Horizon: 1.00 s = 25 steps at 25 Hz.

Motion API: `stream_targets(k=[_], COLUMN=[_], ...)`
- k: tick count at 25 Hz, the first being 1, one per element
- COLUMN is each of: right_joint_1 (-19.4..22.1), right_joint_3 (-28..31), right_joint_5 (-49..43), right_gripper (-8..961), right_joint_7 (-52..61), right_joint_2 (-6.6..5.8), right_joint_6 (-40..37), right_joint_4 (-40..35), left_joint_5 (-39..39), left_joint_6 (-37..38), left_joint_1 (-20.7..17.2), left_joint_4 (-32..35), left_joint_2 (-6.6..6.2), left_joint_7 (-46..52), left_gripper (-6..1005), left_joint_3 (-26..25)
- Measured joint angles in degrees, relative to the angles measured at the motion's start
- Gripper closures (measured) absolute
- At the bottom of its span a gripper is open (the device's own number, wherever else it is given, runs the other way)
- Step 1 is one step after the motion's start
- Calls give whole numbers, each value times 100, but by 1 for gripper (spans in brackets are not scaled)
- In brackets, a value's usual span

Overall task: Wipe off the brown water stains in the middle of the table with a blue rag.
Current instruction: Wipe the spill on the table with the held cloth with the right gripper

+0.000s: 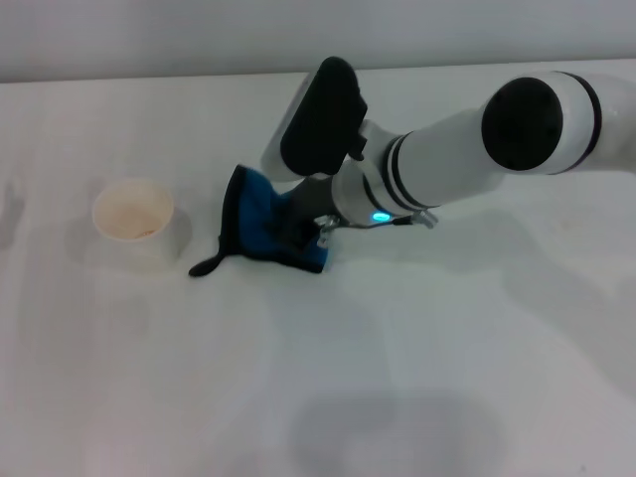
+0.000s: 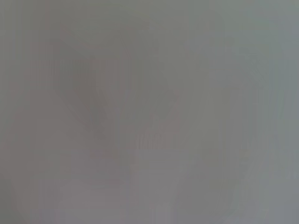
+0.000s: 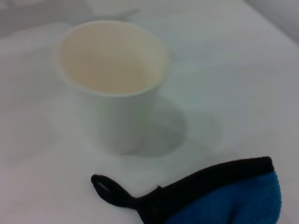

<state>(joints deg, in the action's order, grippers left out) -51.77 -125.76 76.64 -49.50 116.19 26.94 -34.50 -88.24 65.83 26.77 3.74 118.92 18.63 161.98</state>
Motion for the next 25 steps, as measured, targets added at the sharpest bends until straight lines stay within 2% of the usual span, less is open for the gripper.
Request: stream_targets(k=[9,18,21,24,25], right_joint_1=[-92,0,39,73,73], right_joint_3=[-24,-33,-81,-237,-237], right_joint_5=[-12,17,18,15,15], right_gripper=[823,824,825,827,827], right_joint_7=[-174,-820,-794,-382,-382], right_joint_2=[-11,-6,10,10,10], right_joint_6=[1223,2112,1846,939,939], right_joint_4=[-357,-768,-786,-591,-591], left_joint_5=[0,0,0,0,0], left_joint_6=[0,0,0,2,8], left_joint_1=[-23,-30,-7,-15,-27], left_joint_4=[18,22,22,29,33], left_joint_2=[9,9,9,9,8], left_joint_7=[0,0,0,0,0], left_gripper=[106,107,107,107,107], left_joint_3=[-27,-26,-12,-13,-21])
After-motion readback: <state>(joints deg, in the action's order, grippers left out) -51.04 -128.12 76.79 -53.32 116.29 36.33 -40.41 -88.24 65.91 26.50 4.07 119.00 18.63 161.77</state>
